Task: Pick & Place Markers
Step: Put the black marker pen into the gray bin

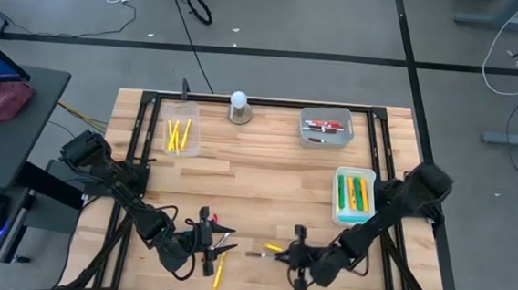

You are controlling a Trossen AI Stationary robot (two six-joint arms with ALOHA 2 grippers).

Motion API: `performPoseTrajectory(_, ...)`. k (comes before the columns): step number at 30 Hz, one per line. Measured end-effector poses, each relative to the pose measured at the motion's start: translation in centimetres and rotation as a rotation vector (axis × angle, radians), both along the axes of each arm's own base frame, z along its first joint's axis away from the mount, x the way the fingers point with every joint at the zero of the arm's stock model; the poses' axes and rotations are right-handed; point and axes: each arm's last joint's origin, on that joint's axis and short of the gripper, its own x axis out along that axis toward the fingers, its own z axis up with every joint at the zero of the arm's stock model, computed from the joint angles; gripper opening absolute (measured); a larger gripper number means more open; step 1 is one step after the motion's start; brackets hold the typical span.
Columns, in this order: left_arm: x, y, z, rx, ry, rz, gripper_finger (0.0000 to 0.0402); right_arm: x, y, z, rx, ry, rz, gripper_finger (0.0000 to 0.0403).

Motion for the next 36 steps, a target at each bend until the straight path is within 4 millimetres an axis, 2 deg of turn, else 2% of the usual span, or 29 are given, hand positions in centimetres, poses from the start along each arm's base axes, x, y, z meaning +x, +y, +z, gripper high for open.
performPoseTrajectory(4,0.0,0.0,0.0,0.028,0.008,-0.006,0.0193,-0.6,-1.7,4.6,-0.007,-0.120,-0.119,0.0019)
performPoseTrajectory(7,0.0,0.0,-0.1,0.047,0.012,-0.011,0.0193,-1.4,-4.1,7.9,-0.021,-0.154,-0.207,0.0019)
performPoseTrajectory(12,0.0,0.1,-0.2,0.068,0.025,-0.012,0.0193,-3.2,-10.6,11.8,-0.041,-0.068,-0.370,0.0016)
performPoseTrajectory(18,0.1,0.7,-0.8,0.123,0.082,0.002,0.0193,-5.5,-18.6,14.7,-0.188,0.255,-0.561,0.0015)
performPoseTrajectory(21,0.3,1.2,-1.0,0.134,0.103,0.018,0.0193,-6.3,-22.1,14.8,-0.291,0.469,-0.542,0.0017)
performPoseTrajectory(26,0.7,1.7,-1.0,0.131,0.104,0.039,0.0193,-7.0,-27.4,13.7,-0.410,0.763,-0.390,0.0018)
performPoseTrajectory(33,1.0,2.0,-1.0,0.105,0.098,0.059,0.0193,-7.0,-34.2,11.3,-0.477,0.999,-0.317,0.0018)
performPoseTrajectory(36,1.0,2.0,-1.0,0.103,0.098,0.060,0.0193,-6.1,-36.3,9.7,-0.499,1.049,-0.261,0.0018)
